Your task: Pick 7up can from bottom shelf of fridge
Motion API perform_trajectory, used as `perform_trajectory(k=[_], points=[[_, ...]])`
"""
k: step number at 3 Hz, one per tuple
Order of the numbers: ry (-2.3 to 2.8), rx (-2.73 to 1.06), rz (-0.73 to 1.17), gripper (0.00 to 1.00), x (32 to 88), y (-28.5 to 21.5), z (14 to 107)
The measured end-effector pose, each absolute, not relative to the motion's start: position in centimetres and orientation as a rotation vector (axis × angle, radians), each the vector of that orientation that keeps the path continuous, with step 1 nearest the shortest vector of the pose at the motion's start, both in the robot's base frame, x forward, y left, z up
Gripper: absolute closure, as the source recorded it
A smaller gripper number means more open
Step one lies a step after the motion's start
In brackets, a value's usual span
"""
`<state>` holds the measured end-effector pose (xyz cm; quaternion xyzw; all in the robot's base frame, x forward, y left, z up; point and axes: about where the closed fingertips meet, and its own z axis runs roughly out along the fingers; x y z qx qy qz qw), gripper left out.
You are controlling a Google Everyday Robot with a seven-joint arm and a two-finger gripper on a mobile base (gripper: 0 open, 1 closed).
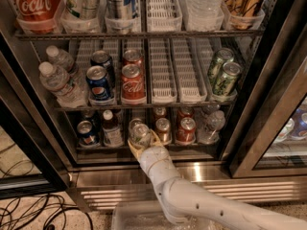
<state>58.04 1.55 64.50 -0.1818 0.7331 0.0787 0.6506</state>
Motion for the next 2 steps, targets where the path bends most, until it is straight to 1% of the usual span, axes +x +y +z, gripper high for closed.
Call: perform_trajectory(k=[1, 2], points=[[1.704, -0.513, 0.197, 1.00, 56.72, 0.18, 64.91], [1.696, -0.540, 0.227, 1.00, 56.36, 1.09, 65.25]])
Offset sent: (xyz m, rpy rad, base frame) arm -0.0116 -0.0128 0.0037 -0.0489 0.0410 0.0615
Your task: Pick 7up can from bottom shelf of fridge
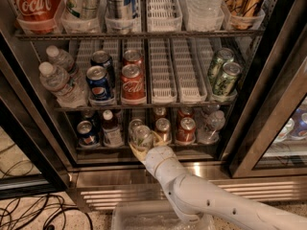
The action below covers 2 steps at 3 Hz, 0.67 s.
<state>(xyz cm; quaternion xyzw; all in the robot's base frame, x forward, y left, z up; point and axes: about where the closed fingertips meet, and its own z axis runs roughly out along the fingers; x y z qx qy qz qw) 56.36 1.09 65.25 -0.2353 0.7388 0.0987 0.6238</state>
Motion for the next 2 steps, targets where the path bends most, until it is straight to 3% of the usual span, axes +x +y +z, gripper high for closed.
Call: perform_trajectory(k=[2], points=[[1.694, -0.557, 0.269, 1.00, 56.05, 0.87, 65.37]])
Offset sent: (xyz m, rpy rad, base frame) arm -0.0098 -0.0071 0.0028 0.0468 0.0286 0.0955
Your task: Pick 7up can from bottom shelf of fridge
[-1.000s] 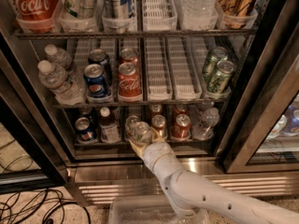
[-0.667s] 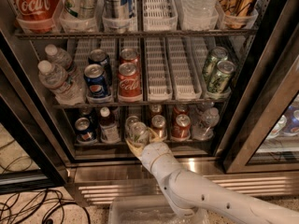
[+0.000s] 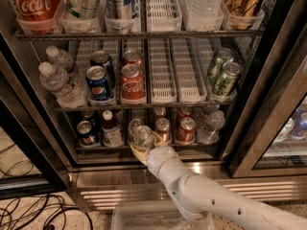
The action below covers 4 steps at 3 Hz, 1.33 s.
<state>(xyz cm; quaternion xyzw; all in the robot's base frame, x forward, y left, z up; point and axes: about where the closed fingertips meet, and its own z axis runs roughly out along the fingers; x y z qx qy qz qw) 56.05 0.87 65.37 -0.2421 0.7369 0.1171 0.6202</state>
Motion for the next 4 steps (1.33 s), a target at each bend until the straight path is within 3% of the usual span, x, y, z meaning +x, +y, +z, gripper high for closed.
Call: perform_trajectory(k=[2, 4], points=[[1.767, -0.629, 0.360, 1.00, 53.9, -4.6, 65.4], [1.748, -0.872, 0.507, 1.00, 50.5, -4.0, 66.4]])
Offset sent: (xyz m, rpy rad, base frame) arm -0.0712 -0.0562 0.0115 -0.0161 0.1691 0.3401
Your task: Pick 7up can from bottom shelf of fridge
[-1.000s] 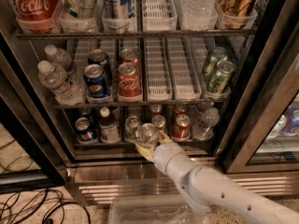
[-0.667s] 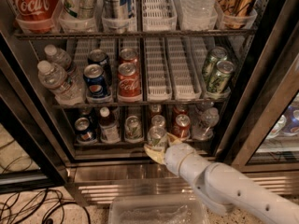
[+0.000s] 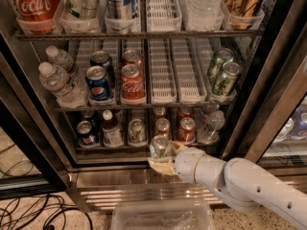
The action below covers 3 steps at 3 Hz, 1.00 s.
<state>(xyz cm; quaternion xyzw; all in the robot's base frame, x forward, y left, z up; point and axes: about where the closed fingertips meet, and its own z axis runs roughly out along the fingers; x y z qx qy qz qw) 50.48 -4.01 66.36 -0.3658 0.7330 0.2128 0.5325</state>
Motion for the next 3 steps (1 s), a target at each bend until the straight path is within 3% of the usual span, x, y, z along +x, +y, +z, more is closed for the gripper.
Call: perform_trajectory(k=[2, 3], points=[[1.600, -1.047, 0.781, 1.00, 44.6, 1.4, 68.7], [1.590, -1.056, 0.791, 1.00, 44.4, 1.8, 69.0]])
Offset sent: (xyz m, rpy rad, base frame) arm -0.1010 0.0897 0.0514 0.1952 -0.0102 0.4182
